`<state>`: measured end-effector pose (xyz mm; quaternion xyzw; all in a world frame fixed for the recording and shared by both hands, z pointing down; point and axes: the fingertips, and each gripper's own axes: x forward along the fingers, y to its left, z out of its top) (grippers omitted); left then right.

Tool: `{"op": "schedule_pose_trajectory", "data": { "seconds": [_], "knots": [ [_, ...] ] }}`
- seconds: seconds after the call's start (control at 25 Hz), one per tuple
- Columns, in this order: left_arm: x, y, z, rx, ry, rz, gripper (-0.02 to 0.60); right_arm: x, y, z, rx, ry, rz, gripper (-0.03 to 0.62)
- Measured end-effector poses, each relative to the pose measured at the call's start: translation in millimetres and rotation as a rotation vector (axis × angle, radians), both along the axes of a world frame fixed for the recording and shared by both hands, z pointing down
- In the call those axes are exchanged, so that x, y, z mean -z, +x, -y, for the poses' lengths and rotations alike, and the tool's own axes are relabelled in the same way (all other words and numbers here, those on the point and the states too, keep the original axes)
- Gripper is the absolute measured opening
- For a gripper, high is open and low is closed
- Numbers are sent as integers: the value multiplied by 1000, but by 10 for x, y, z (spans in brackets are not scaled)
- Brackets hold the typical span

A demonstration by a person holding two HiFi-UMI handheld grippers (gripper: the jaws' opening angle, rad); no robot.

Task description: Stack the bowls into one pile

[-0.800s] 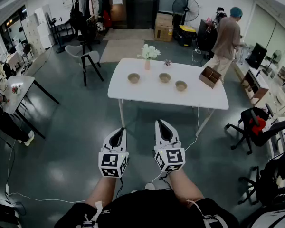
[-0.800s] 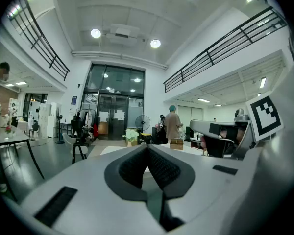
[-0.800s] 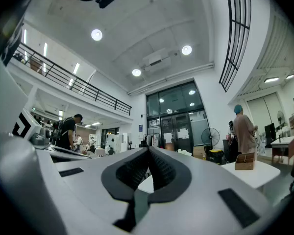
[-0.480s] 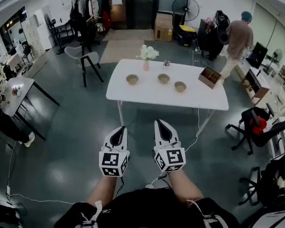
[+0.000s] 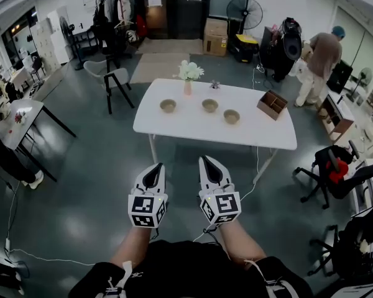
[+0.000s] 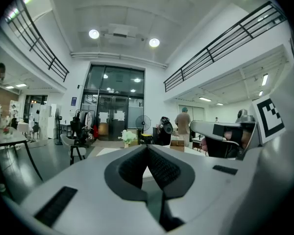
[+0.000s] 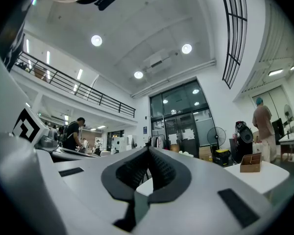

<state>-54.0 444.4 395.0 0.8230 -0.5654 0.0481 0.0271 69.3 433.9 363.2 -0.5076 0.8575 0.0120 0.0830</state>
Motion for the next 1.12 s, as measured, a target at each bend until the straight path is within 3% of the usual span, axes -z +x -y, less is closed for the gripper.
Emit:
{"op": "schedule_pose_trajectory", "data": {
  "seconds": [0.28,0.56,0.76,1.12],
  "knots": [
    [1,74,195,28,24,13,12,-29,140,297,5,2,13,14],
    [-110,-105,856,37,49,10,12,-217,2,923,0,8,-2,14],
    [-209,-225,1677,21,50,-5,12,-274,-66,1716,-23,7,-6,14],
    [22,-625,3714,-24,25,-11,12,-81,-487,3707,-52,-26,-11,14]
  ]
}}
